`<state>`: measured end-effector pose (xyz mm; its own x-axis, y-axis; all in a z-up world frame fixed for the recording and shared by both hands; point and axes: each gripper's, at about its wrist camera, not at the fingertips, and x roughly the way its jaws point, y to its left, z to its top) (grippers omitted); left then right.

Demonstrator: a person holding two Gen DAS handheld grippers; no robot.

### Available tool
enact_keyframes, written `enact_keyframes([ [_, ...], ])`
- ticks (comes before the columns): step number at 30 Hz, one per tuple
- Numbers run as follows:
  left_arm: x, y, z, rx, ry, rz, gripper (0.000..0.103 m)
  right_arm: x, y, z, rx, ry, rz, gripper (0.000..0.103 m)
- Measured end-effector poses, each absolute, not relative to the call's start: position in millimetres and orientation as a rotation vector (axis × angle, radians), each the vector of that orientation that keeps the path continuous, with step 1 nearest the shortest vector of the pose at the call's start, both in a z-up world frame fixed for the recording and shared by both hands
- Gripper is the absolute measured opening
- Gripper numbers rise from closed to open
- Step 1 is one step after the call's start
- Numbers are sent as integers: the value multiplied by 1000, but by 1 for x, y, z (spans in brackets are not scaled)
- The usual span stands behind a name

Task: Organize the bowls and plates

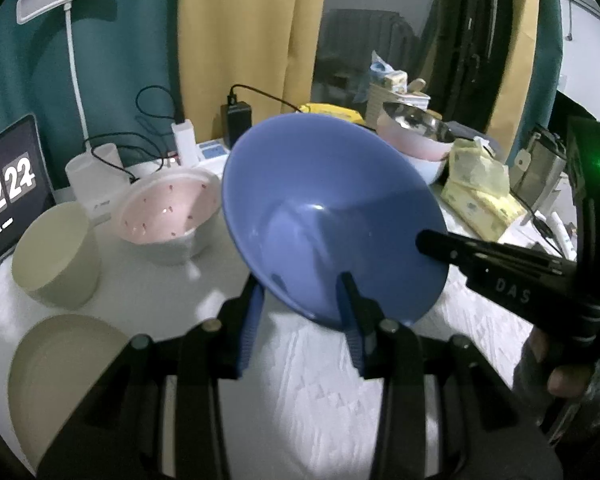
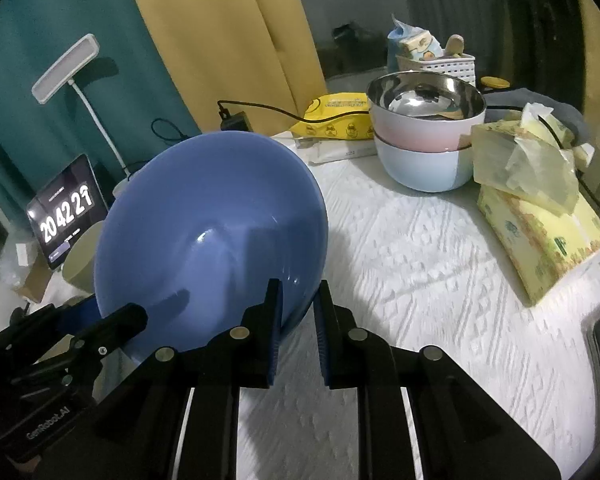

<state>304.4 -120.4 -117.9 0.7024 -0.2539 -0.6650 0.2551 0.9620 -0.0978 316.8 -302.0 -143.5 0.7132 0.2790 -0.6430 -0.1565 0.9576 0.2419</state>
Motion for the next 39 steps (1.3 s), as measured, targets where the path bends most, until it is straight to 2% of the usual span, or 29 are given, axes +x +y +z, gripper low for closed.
enact_keyframes([
  [39,224,-85,-133,-56,799,-299,39,237,-271,-149,154,798,239,17],
])
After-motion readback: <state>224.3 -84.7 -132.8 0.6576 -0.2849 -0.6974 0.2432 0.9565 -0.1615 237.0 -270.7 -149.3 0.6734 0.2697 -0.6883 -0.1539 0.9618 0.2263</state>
